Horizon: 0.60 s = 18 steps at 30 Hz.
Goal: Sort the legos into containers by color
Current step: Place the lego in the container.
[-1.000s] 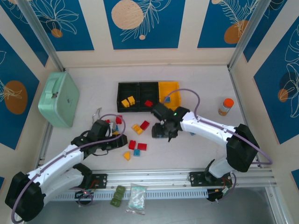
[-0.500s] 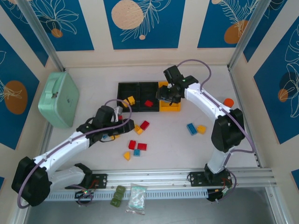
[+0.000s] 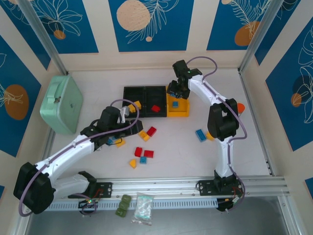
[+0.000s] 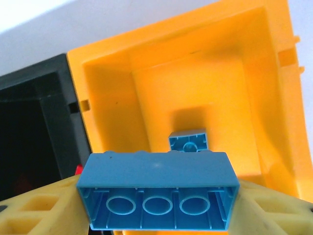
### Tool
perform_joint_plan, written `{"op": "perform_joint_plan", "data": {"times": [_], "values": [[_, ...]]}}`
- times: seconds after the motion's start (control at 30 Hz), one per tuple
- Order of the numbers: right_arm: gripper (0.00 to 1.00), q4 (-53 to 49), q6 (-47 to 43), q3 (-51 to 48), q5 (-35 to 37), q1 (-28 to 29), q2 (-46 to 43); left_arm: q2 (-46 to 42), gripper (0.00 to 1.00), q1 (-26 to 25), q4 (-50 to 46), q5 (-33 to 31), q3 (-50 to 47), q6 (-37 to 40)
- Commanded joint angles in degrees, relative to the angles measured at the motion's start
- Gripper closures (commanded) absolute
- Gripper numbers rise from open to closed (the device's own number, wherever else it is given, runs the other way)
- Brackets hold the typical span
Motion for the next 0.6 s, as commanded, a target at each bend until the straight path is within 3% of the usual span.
{"op": "perform_joint_plan", "data": {"times": [0.0,0.3,0.57], "values": [[0.37,-3.4,1.3,4.1,0.7,-0.7,2.6,-2.3,0.4,-0.6,-0.6,-0.8,-1.5,0.2],[0.34,-4.6,1.9,7.4,0.7,-0.7,6.8,-4.1,0.4,-0.6,-1.2,-1.6,-3.5,-0.4],[0.24,-6.2,2.0,9.8,1.5,-0.2,7.4,-5.5,0.39,-0.6,-1.5,-2.1,-4.4,-0.7]]}}
